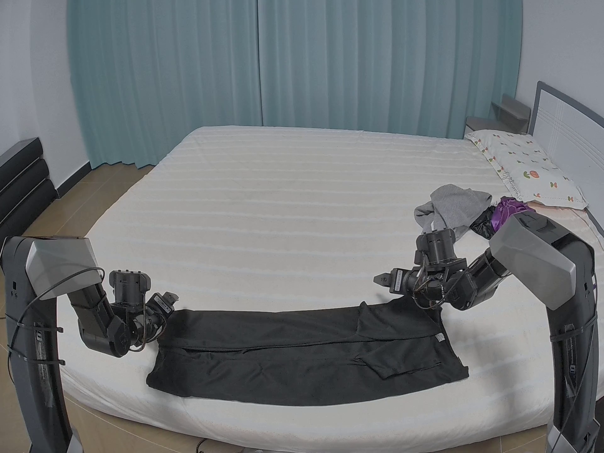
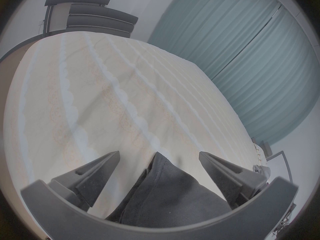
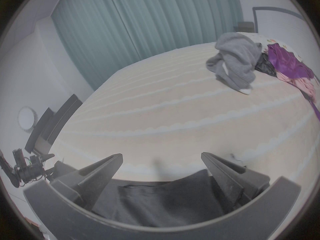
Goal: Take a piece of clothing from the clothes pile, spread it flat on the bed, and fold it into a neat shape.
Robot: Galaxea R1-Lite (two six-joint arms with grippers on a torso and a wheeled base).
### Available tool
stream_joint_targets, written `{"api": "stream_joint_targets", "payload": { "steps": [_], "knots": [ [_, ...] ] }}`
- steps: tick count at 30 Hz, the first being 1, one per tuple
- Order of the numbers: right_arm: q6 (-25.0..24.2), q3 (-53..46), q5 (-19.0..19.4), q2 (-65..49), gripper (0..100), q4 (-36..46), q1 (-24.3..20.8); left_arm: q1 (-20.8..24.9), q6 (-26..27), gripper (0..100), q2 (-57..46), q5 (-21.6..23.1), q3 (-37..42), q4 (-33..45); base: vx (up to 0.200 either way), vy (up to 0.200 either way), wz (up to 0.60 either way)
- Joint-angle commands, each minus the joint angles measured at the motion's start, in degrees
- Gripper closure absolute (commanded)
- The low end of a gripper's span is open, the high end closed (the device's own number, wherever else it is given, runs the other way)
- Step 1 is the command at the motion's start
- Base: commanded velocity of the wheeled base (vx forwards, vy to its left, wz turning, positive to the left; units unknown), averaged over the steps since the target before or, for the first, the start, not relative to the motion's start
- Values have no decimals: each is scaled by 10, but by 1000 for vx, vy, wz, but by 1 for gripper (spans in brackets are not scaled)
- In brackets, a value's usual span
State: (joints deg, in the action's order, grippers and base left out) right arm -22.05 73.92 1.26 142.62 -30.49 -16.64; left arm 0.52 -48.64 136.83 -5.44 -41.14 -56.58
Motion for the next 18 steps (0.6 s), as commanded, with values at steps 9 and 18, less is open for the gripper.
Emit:
{"api": "stream_joint_targets", "payload": {
  "steps": [9,18],
  "knots": [
    [-19,-26,23,14,0,1,28,0,-1,0,-1,0,0,0,0,0,0],
    [-20,-25,22,13,100,2,33,0,-1,0,-1,0,0,0,0,0,0]
  ]
}}
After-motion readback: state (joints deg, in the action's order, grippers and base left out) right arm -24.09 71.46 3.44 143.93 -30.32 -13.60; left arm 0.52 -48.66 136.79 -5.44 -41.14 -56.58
